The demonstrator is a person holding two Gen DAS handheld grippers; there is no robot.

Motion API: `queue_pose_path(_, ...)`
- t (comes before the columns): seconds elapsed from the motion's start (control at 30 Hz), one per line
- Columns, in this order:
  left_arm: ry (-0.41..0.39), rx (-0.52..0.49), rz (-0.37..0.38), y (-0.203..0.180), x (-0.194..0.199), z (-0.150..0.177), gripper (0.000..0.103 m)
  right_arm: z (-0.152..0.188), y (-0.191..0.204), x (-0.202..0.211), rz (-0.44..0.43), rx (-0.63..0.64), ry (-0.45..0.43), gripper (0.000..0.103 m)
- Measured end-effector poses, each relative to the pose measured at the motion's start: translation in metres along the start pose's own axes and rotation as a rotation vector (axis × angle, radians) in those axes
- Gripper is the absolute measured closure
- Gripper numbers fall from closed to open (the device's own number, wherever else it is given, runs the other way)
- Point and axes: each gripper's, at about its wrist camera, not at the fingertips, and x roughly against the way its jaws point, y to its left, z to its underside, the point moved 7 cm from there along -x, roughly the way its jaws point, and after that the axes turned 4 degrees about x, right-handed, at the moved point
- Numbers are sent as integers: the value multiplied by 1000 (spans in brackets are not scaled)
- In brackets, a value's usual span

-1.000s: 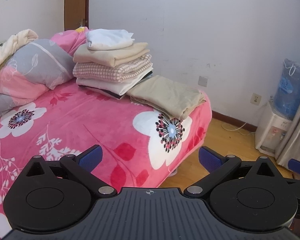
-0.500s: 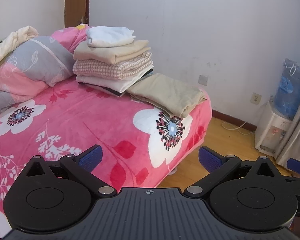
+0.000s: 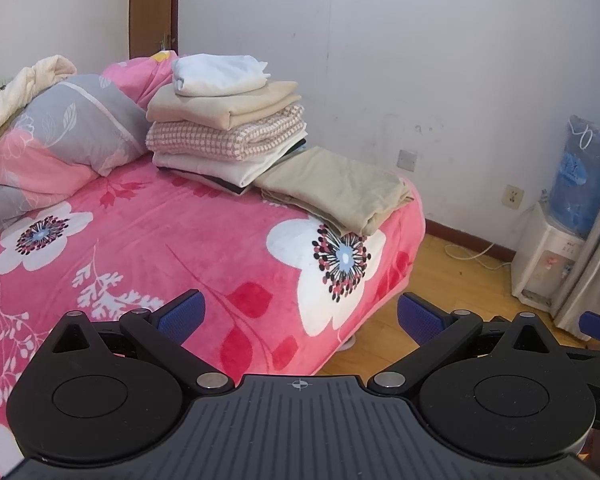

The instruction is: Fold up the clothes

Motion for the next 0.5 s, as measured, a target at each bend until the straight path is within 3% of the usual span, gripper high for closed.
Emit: queue_pose_path(0.5,-5,-5,8,-2,1,0,0,-2,-2,0,10,4,-5,0)
